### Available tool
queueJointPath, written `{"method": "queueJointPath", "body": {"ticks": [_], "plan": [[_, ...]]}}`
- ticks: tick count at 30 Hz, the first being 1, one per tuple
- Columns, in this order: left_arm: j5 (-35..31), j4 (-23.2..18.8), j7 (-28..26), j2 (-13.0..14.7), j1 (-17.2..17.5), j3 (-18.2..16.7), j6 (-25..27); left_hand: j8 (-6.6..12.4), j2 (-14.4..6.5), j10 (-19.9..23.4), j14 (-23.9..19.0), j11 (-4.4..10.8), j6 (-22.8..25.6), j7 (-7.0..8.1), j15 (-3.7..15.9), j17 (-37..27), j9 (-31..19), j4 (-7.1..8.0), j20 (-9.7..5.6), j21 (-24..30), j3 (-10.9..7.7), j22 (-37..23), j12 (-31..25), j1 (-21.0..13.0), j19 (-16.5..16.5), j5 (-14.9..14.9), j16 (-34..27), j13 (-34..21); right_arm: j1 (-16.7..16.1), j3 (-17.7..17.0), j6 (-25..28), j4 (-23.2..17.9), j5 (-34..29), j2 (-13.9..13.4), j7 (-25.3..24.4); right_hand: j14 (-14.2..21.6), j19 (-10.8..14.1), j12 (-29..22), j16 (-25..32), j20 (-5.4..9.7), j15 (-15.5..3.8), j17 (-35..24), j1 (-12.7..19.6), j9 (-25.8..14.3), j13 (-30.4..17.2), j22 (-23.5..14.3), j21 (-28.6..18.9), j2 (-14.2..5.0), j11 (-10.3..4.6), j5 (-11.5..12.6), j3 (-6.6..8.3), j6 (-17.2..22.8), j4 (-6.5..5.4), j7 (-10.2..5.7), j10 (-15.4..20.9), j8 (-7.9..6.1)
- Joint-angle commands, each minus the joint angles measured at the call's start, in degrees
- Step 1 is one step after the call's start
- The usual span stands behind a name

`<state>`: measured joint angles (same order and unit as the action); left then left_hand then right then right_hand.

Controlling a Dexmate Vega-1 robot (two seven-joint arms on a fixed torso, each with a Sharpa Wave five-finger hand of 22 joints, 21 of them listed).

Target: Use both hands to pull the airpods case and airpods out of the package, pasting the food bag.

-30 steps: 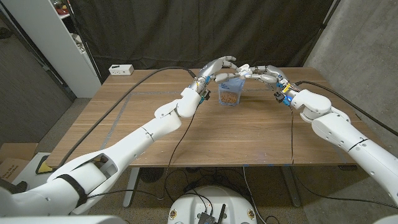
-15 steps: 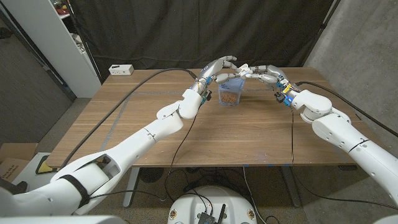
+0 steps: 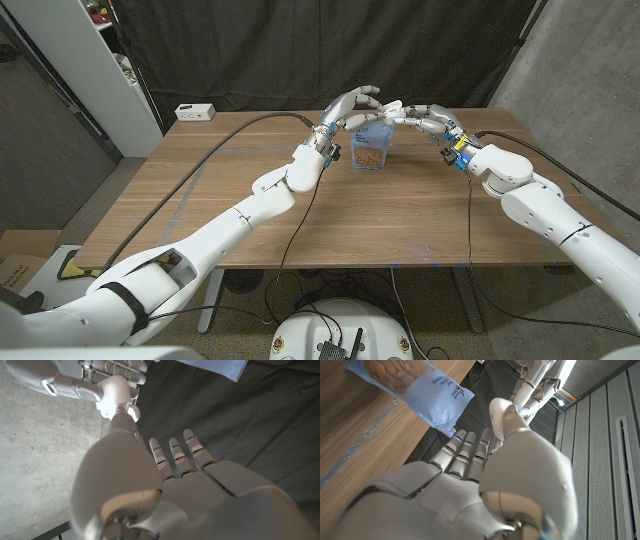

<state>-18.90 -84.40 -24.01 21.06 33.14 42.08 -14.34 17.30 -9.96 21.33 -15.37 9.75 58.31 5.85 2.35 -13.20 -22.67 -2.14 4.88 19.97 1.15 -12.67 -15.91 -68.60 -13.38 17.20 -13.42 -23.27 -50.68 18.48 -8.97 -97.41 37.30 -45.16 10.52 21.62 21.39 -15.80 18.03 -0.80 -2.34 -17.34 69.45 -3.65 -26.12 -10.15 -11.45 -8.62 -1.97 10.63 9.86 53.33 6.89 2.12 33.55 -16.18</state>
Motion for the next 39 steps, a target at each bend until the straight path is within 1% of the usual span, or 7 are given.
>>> {"method": "queueJointPath", "body": {"ticks": [1,5,13,22,30,33,39], "plan": [[2.0,0.2,-0.6,-0.3,1.1,-1.6,-3.7,0.73,0.0,0.4,-0.3,0.28,0.1,0.63,5.1,-0.4,-0.7,0.09,-0.17,0.4,-0.21,-0.1,-0.2,0.3,-0.6,0.0,-0.4,-0.1,0.6,0.7,0.9,-0.2,-1.4,-0.1,-1.1,0.4,0.4,0.0,0.5,-0.45,-4.78,-0.3,-1.2,-27.9,0.0,-0.1,-0.4,-0.23,-0.55,0.2,-0.29,2.7,-0.67,-3.05,0.8,-2.07],[1.8,-0.5,-0.6,-0.1,1.5,-2.0,-3.2,0.9,0.0,0.2,-0.2,0.16,-0.2,1.03,5.17,-0.5,-1.1,0.24,-0.24,0.5,-0.32,-0.2,-0.1,0.3,-0.5,-0.1,-0.3,-0.1,0.6,0.8,1.0,-0.2,-1.5,0.1,-1.1,0.8,0.7,-0.1,0.8,-0.84,-4.86,-0.4,-1.9,-27.7,0.2,-0.1,-0.5,-0.05,-0.76,0.2,-0.64,3.7,-0.91,-3.83,1.5,-2.22],[1.4,-2.5,-0.1,0.6,2.3,-2.6,-2.2,1.36,0.1,0.2,-0.2,0.3,-0.2,0.89,5.21,-0.8,-1.8,0.46,-0.28,0.7,-0.51,-0.3,0.0,0.3,-0.4,-0.4,-0.3,-0.1,0.9,0.9,1.1,0.3,-1.9,0.4,-1.8,0.9,0.9,-0.1,1.1,-1.08,-4.81,-0.5,-2.3,-27.3,0.4,-0.1,-0.6,0.02,-0.93,0.1,-0.88,4.1,-0.96,-3.84,2.0,-2.07],[2.0,-8.3,2.7,2.9,4.3,-4.1,2.7,1.74,0.2,-0.5,0.7,-0.19,-0.6,1.0,4.75,-0.9,-2.6,0.65,-0.04,0.8,-0.73,-0.3,0.3,0.2,-0.1,-0.7,0.0,-0.1,0.8,1.0,0.8,0.7,-2.7,0.8,-3.0,0.9,0.9,0.1,1.1,-1.06,-4.8,-0.5,-2.0,-27.0,0.6,-0.1,-0.5,0.08,-0.71,0.2,-0.83,3.8,-0.59,-3.41,1.8,-1.67],[1.8,-16.0,7.2,6.2,6.1,-5.2,12.1,2.38,0.7,-3.9,4.5,-1.47,-0.6,0.64,2.83,-0.9,-3.8,0.7,1.29,-0.2,-0.93,0.0,1.8,0.0,2.7,-1.2,1.5,-0.1,0.5,0.7,0.1,1.0,-3.4,0.9,-3.9,0.9,1.0,0.0,1.2,-1.19,-4.74,-0.5,-2.0,-26.8,0.6,-0.1,-0.6,0.24,-0.72,0.2,-0.89,4.0,-0.35,-3.17,2.1,-1.53],[2.4,-17.9,8.9,7.2,6.5,-5.4,14.5,2.36,0.9,-5.6,6.5,-1.85,-0.5,0.56,1.88,-0.7,-3.8,0.68,2.12,-1.3,-0.95,0.4,2.5,-0.1,5.0,-1.4,2.2,0.2,0.5,0.6,-0.1,1.0,-3.5,1.0,-4.1,0.9,1.1,0.0,1.2,-1.2,-4.72,-0.5,-1.9,-26.7,0.6,-0.1,-0.5,0.23,-0.76,0.2,-0.87,4.0,-0.25,-3.24,2.0,-1.48],[2.2,-18.4,7.1,7.5,7.4,-5.6,13.8,2.35,1.0,-5.9,7.3,-1.92,-0.3,0.97,1.62,-0.5,-3.7,0.69,2.48,-1.9,-1.0,0.8,2.7,-0.2,6.1,-1.6,2.3,0.5,0.5,0.7,-0.3,1.0,-3.7,1.1,-4.1,1.1,1.2,-0.1,1.4,-1.4,-4.76,-0.5,-2.1,-26.6,0.6,-0.1,-0.6,0.34,-0.77,0.2,-1.03,4.7,-0.27,-3.39,2.4,-1.57]]}}
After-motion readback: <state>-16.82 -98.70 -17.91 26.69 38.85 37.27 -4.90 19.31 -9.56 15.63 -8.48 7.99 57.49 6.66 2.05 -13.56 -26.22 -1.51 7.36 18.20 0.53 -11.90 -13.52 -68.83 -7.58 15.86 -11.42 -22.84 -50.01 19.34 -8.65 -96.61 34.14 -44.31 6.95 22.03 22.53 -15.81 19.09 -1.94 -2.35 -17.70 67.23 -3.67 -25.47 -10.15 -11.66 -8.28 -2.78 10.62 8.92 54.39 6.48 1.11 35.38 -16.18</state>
